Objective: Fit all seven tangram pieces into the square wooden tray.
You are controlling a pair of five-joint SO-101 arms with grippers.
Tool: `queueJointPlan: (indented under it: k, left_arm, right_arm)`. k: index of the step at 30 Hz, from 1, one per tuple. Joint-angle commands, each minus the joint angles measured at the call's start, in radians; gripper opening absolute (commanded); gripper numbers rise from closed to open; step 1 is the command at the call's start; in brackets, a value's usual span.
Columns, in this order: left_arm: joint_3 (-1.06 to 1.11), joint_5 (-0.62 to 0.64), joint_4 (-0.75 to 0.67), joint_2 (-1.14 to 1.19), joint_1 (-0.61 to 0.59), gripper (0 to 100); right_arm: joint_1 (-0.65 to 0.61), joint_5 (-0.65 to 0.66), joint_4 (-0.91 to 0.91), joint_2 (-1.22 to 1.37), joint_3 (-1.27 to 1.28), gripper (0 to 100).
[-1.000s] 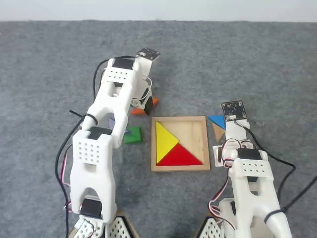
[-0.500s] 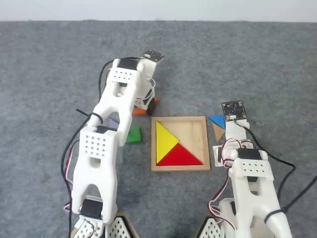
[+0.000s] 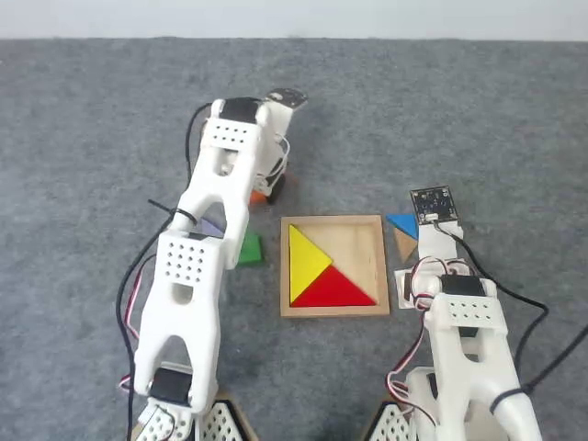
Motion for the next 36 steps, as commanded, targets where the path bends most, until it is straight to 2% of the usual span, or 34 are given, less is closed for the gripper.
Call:
queueJointPlan:
  k: [1, 11, 15, 21, 28, 36]
  left_arm:
    - [-0.064, -0.009, 0.048, -0.103, 0.018, 1]
    - [0.249, -0.017, 0.048, -0.331, 0.149, 1]
    - [0.458, -0.068, 0.017, -0.483, 0.267, 1]
    - [0.783, -0.157, -0.147, -0.654, 0.397, 1]
    - [0.831, -0.316, -0.193, -0.603, 0.423, 1]
    - [0.831, -0.404, -0.327, -0.575, 0.413, 1]
  right_arm:
    - [0.012, -0.009, -0.015, -0.038, -0.012, 24.2]
    - [0.021, -0.009, -0.007, -0.038, -0.014, 24.2]
    - [0.108, -0.014, -0.005, -0.038, -0.037, 24.2]
    - [0.249, -0.018, -0.005, -0.039, -0.06, 24.2]
    - [0.255, -0.018, -0.007, -0.039, -0.069, 24.2]
    - [0.255, -0.018, -0.007, -0.039, -0.071, 24.2]
